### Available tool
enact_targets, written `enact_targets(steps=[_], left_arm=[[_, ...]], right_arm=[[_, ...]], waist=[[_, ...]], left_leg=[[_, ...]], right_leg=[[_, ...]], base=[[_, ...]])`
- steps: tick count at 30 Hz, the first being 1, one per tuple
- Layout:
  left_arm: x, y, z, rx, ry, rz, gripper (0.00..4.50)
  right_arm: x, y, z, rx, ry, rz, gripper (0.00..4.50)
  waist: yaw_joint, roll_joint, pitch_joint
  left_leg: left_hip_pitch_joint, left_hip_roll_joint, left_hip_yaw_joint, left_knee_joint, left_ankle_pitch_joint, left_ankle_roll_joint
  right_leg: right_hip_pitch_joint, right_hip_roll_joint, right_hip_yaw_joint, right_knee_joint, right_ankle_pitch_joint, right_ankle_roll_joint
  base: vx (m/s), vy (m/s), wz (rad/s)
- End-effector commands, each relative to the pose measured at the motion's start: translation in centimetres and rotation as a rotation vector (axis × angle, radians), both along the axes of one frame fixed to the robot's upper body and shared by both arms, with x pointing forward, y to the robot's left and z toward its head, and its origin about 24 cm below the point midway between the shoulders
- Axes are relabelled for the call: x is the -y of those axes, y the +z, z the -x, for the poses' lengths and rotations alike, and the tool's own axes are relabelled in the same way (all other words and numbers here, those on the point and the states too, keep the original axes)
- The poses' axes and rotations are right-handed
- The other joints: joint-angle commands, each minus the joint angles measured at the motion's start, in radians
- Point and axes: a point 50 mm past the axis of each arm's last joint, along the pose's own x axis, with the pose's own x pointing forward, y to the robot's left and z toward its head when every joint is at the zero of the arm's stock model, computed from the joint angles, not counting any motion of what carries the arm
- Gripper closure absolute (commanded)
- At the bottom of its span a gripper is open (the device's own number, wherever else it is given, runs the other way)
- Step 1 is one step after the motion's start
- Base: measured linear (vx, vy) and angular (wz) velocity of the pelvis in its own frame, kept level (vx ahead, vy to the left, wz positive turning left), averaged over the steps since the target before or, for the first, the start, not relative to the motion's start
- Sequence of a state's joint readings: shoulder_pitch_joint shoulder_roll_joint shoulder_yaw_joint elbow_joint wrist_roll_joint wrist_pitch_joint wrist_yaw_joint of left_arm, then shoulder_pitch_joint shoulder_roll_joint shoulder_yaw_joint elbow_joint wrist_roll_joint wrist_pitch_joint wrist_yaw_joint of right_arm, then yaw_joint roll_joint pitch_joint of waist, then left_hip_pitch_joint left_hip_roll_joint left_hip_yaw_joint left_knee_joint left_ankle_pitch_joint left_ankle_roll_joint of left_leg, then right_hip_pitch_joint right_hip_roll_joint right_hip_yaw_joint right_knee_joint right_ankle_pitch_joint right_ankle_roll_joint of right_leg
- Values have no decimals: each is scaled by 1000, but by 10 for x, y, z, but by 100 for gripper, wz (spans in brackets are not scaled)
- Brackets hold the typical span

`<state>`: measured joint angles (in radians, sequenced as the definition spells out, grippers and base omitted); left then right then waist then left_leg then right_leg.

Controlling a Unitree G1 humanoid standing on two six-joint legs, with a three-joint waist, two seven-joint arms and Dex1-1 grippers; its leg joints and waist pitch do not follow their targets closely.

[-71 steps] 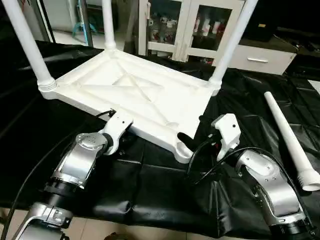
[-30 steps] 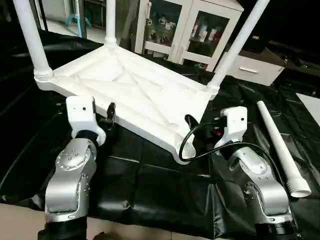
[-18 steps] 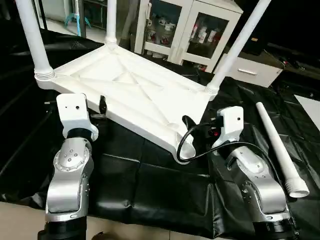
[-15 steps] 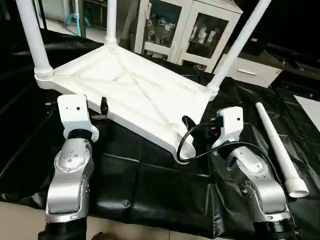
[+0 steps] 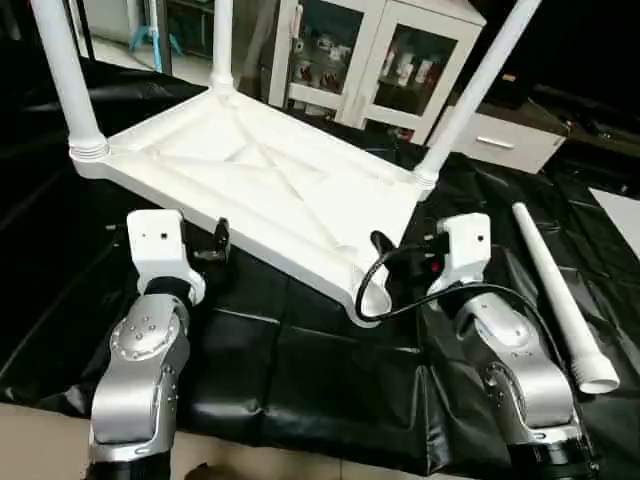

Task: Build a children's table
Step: Rotate table base

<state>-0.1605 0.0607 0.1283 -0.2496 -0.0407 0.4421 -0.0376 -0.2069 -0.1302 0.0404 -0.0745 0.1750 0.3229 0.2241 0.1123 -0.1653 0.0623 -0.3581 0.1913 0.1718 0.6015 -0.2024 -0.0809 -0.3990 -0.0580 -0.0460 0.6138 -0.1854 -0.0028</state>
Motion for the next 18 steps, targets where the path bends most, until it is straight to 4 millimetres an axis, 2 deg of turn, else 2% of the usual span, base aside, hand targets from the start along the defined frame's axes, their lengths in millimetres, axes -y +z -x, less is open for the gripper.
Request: enact_targets(steps=[1, 2, 3, 4, 5, 6, 7, 8, 9, 10, 11, 12, 13, 14, 15, 16, 17, 18], left_arm=[[11, 3, -7, 16, -46, -8, 8], [13, 6, -12, 27, -45, -5, 8], [14, 8, -14, 33, -47, -7, 8], [14, 8, -15, 35, -47, -7, 8], [17, 10, -18, 38, -62, -11, 8], [19, 10, -21, 40, -81, -16, 8], [21, 10, -22, 41, -90, -19, 8], [23, 10, -25, 41, -103, -20, 8], [25, 11, -27, 44, -115, -22, 8], [25, 11, -27, 44, -115, -22, 8], [26, 12, -28, 45, -119, -23, 8], [29, 12, -32, 54, -133, -39, 8], [30, 13, -33, 59, -137, -45, 8], [30, 13, -33, 59, -137, -45, 8], [30, 11, -34, 54, -133, -38, 8], [30, 11, -34, 52, -127, -35, 8], [29, 10, -34, 49, -122, -40, 8], [29, 9, -34, 49, -121, -41, 8]], right_arm=[[13, 2, -4, 14, -64, 37, 0], [14, 6, -5, 24, -82, 29, 0], [15, 7, -4, 29, -89, 26, 0], [15, 7, -4, 31, -90, 25, 0], [17, 8, -2, 34, -96, 26, 0], [19, 6, 1, 33, -107, 28, 0], [21, 6, 2, 31, -115, 28, 0], [22, 5, 4, 27, -127, 30, 0], [24, 4, 5, 22, -137, 34, 0], [24, 4, 5, 22, -137, 34, 0], [24, 4, 5, 21, -140, 37, 0], [24, 2, 5, 8, -147, 42, 0], [23, 2, 4, 2, -148, 43, 0], [23, 2, 4, 2, -148, 43, 0], [24, 0, 3, -13, -148, 61, 0], [24, -2, 3, -20, -150, 71, 0], [24, -2, 2, -24, -149, 73, 0], [24, -2, 2, -25, -149, 73, 0]], waist=[[-7, 39, -59], [-11, 73, -66], [-13, 80, -58], [-18, 76, -59], [-24, 78, -59], [-39, 115, -62], [-45, 123, -60], [-51, 139, -61], [-62, 139, -64], [-67, 132, -65], [-71, 130, -67], [-75, 115, -70], [-71, 89, -76], [-45, 69, -91], [-42, 79, -83], [-45, 93, -83], [-53, 133, -90], [-56, 169, -98]], left_leg=[[16, 37, -18, -83, -219, -66], [22, 38, -21, -79, -213, -79], [23, 43, -28, -86, -239, -98], [25, 48, -32, -87, -257, -106], [26, 55, -40, -93, -289, -109], [39, 88, -62, -108, -301, -88], [46, 121, -77, -125, -301, -65], [55, 182, -101, -152, -296, -2], [53, 202, -98, -161, -288, 71], [50, 195, -82, -159, -289, 141], [44, 174, -68, -147, -290, 174], [23, 71, -10, -74, -294, 213], [2, -34, 29, 38, -283, 214], [-41, -79, 20, 170, -245, 204], [-89, -65, -2, 179, -176, 177], [-76, -61, -16, 155, -167, 170], [-51, -11, -40, 57, -116, 201], [-12, 79, -93, 11, -14, 230]], right_leg=[[35, -66, 40, -67, -119, -61], [35, -59, 38, -63, -77, -67], [34, -46, 31, -61, -82, -66], [35, -39, 25, -62, -86, -66], [37, -31, 17, -63, -102, -72], [31, -20, 1, -59, -69, -105], [27, -20, -10, -46, -56, -128], [16, -30, -30, -9, -38, -171], [13, -40, -35, 16, -23, -208], [10, -53, -36, 18, -7, -277], [13, -59, -31, 10, 4, -323], [22, -56, -28, -52, -14, -449], [41, -48, -21, -105, -64, -481], [84, -98, 10, -136, -189, -480], [98, -105, 11, -128, -189, -438], [89, -100, -9, -139, -197, -337], [90, -62, -53, -152, -204, -186], [76, -38, -100, -139, -172, -92]], base=[[0, 0, 0], [0, 0, 0], [0, 0, 0], [0, 0, 0], [0, 0, 0], [0, 0, 0], [6, -54, 12], [6, -54, 12], [18, -100, 16], [17, -166, 13], [24, -257, 16], [14, -196, 9], [8, -192, 3], [1, -101, 0], [-12, -182, -6], [-32, -155, -1], [-42, -211, 5], [-30, -131, 11]])
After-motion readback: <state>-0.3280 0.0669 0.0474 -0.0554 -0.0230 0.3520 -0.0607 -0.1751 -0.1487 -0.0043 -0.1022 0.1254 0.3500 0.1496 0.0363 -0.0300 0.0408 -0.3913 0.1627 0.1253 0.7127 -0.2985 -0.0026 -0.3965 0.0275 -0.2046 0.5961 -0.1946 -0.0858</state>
